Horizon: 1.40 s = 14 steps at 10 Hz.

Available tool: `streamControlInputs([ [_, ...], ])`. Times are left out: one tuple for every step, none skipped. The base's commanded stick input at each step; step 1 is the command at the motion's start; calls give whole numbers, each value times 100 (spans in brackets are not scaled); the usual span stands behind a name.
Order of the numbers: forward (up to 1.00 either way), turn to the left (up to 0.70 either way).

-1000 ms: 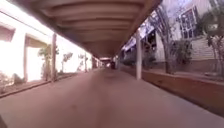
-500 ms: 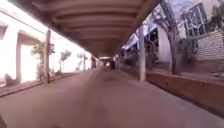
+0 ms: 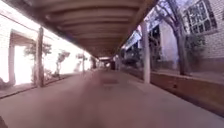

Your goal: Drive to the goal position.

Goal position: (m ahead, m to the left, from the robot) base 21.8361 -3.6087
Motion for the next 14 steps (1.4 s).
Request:
streamControlInputs([
  [85, 0],
  [85, 0],
  [85, 0],
  [85, 0],
  [85, 0],
  [85, 0],
  [85, 34],
  [85, 22],
  [85, 9],
  [85, 0],
  [85, 0],
  [85, 0],
  [85, 0],
  [85, 0],
])
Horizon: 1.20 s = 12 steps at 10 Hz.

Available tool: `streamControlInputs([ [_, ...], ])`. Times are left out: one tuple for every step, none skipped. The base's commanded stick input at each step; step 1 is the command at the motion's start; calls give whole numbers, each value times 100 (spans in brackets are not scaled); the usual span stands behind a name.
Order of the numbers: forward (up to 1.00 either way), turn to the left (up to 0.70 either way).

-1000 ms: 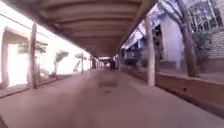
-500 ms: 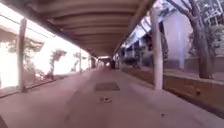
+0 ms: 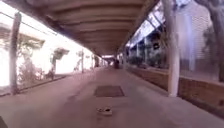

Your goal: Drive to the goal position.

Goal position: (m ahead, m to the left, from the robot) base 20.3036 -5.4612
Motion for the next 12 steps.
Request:
streamControlInputs([
  [85, 0],
  [85, 0],
  [85, 0],
  [85, 0],
  [85, 0],
  [85, 0],
  [85, 0],
  [85, 0],
  [85, 0],
  [85, 0],
  [85, 0],
  [85, 0],
])
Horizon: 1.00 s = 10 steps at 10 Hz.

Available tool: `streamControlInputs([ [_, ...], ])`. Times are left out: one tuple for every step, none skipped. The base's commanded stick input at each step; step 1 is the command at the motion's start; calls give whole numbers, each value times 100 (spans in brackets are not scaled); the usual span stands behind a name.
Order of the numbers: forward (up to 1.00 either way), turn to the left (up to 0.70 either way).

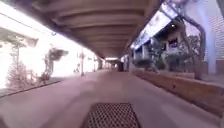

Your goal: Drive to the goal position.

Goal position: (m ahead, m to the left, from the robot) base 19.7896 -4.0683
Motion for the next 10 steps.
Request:
streamControlInputs([
  [85, 0],
  [85, 0],
  [85, 0],
  [85, 0],
  [85, 0],
  [85, 0],
  [85, 0],
  [85, 0],
  [85, 0],
  [85, 0],
])
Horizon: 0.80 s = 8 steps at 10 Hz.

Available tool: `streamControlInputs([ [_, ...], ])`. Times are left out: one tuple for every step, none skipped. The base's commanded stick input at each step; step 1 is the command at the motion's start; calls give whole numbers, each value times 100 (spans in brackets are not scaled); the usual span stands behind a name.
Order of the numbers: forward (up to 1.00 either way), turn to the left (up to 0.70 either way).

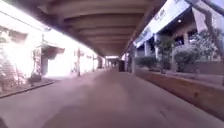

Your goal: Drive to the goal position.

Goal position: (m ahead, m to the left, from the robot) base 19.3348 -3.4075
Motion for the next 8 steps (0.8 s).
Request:
streamControlInputs([
  [85, 0],
  [85, 0],
  [85, 0],
  [85, 0],
  [85, 0],
  [85, 0],
  [85, 0],
  [85, 0],
])
